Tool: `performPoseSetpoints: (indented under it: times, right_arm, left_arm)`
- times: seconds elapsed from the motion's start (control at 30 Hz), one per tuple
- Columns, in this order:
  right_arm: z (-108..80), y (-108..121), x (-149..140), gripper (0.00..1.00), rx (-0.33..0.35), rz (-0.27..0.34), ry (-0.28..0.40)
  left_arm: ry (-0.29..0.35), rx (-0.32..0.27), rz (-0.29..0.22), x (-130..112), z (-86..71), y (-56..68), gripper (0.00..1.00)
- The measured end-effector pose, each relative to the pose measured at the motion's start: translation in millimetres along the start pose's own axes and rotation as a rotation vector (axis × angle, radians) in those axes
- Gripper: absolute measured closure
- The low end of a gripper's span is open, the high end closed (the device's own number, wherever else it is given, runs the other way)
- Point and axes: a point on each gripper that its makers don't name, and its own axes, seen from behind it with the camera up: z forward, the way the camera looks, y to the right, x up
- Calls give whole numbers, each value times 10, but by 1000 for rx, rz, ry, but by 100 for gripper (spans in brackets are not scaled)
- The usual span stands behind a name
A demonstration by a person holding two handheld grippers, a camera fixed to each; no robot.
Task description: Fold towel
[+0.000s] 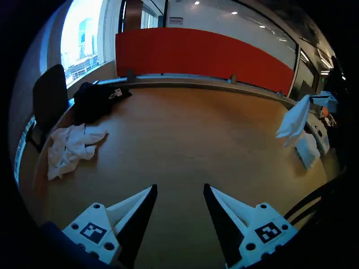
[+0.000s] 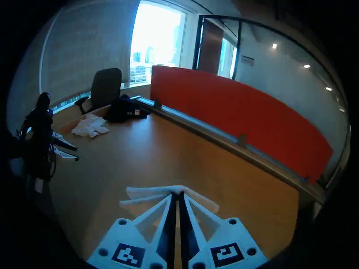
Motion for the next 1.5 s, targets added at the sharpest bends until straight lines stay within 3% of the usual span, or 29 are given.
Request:
performPoseSetpoints:
  times: [0.3, 0.8, 1.1, 1.5]
  right_arm:
    - [-319, 649, -244, 91, -66, 57, -12]
    - [-733, 1563, -666, 92, -173, 81, -74]
    - [-858, 1861, -760, 92, -209, 81, -94]
    - [-994, 1964, -940, 93, -231, 94, -115]
  left_arm:
    - [-6, 17, 9, 27, -13, 42, 24]
    - [-19, 28, 16, 54, -36, 170, 25]
    - [-19, 33, 35, 75, -48, 236, 24]
    - [-21, 32, 42, 94, -55, 287, 24]
